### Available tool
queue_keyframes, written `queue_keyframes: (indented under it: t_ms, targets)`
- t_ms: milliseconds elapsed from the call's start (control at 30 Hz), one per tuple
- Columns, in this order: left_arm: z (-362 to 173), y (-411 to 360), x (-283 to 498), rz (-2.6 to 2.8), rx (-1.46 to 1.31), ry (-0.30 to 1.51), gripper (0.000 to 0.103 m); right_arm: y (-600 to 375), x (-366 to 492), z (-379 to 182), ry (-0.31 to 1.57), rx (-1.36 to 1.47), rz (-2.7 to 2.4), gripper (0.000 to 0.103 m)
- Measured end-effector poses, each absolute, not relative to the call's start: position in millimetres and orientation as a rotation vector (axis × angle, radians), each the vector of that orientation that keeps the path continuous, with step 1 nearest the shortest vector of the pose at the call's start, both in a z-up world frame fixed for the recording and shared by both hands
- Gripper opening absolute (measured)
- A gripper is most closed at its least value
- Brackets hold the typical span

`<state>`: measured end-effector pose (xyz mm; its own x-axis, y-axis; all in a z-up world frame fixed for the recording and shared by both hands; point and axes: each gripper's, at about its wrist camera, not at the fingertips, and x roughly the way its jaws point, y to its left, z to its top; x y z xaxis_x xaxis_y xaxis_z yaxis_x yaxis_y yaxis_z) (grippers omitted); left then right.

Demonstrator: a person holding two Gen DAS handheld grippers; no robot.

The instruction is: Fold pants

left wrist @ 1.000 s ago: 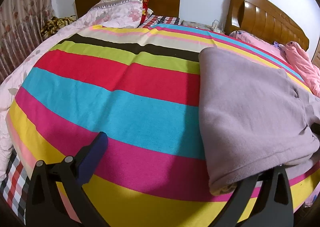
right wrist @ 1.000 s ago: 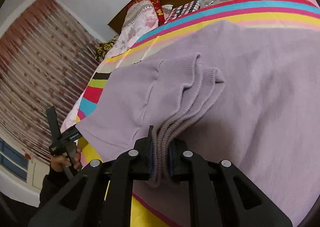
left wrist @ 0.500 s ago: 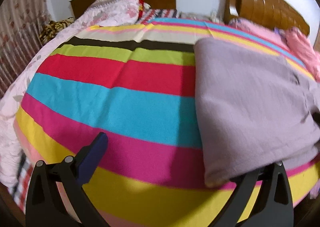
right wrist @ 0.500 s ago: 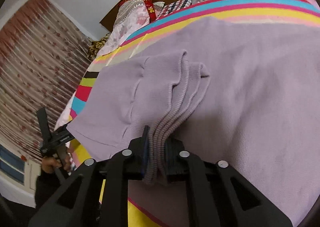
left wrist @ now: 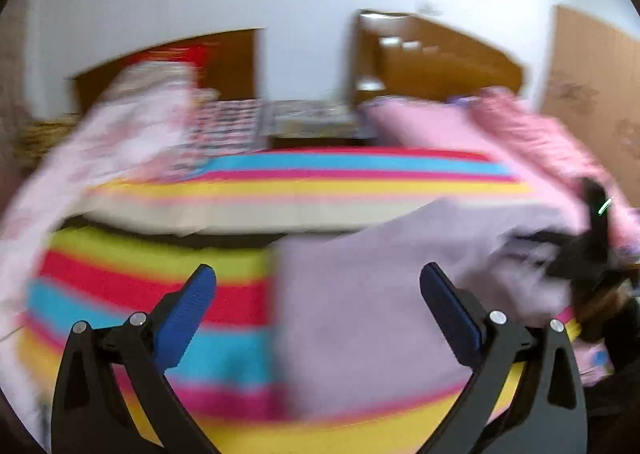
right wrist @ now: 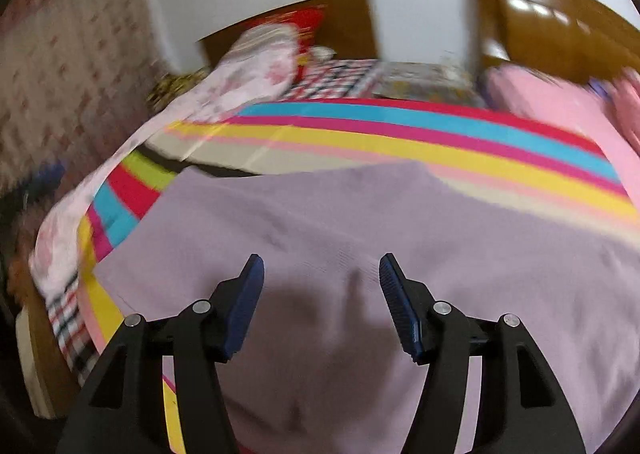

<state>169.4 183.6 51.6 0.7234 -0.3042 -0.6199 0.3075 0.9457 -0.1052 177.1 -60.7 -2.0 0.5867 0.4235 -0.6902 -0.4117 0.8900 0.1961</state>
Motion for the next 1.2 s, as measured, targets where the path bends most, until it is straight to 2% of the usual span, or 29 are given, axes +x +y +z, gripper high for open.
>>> queue_keyframes:
  t_ms: [100, 267, 333, 500, 533, 567, 633, 767, 800, 1100, 1200]
  targets:
    - [16, 147, 237, -0.502, -0.100, 0.821, 0.101, -33, 198, -17, 0.874, -0.032, 0.554, 0.059]
    - [-63, 135, 290, -0.457, 0.002, 0.995, 0.101, -30, 205, -38, 0.879, -0.085, 0.583, 0.058]
    - [-64, 148, 284, -0.493, -0.051, 0.925, 0.101, -31, 204, -41, 0.867, -0.081, 0.598, 0.058]
    - [-64, 148, 279, -0.472, -0.054, 0.908, 0.101, -35, 195, -31, 0.870, -0.050, 0.548, 0.058]
    - [-63, 144, 281, -0.463, -0.039, 0.907, 0.101, -33, 186, -20, 0.839, -0.074, 0.517, 0.066]
    - [-63, 140, 280, -0.446, -0.012, 0.906, 0.101, -33, 176, -15, 0.811, -0.101, 0.513, 0.078]
    - [-62, 132, 278, -0.421, 0.032, 0.907, 0.101, -28, 160, -12, 0.792, -0.160, 0.516, 0.088]
    - [-62, 126, 276, -0.399, 0.068, 0.912, 0.101, -22, 153, -52, 0.906, -0.258, 0.493, 0.089]
    - [-62, 125, 276, -0.395, 0.073, 0.912, 0.101, -29, 153, -56, 0.883, -0.205, 0.504, 0.090]
    - [-65, 117, 276, -0.367, 0.112, 0.916, 0.101, -56, 143, -47, 0.877, -0.199, 0.404, 0.091]
    - [-65, 115, 276, -0.358, 0.126, 0.918, 0.101, -88, 151, -61, 0.954, -0.033, 0.418, 0.091]
